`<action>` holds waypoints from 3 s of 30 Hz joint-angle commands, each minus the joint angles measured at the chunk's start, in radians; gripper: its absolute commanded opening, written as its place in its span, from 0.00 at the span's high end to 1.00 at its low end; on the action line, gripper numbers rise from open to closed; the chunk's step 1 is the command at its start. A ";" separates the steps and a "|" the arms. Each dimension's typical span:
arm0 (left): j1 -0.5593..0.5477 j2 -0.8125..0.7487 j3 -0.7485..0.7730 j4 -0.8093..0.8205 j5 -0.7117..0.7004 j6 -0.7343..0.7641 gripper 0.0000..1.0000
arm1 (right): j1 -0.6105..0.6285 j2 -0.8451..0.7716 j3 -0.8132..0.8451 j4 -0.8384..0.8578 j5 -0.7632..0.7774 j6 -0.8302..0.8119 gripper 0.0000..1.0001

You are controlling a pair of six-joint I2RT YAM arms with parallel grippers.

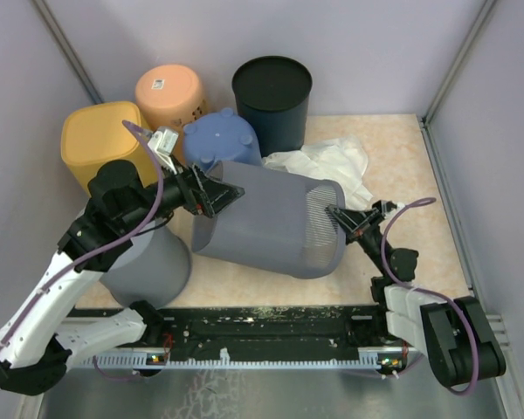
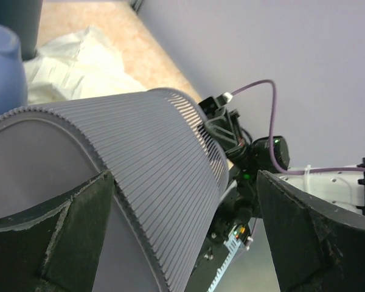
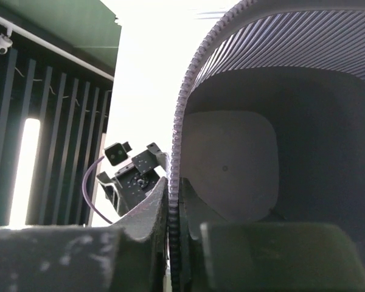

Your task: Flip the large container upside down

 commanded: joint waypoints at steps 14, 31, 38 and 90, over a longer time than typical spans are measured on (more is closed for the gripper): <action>-0.045 0.096 -0.186 0.341 0.394 -0.199 0.00 | 0.019 -0.379 -0.069 -0.685 -0.005 -0.257 0.43; -0.046 0.192 -0.209 0.437 0.446 -0.207 0.00 | 0.017 -0.550 0.248 -1.782 0.256 -0.744 0.15; -0.046 0.201 -0.193 0.435 0.443 -0.200 0.00 | 0.017 -0.452 0.441 -1.931 0.404 -0.899 0.14; -0.047 -0.064 0.045 -0.243 -0.494 0.090 0.00 | 0.017 -0.100 1.229 -2.255 0.913 -1.513 0.09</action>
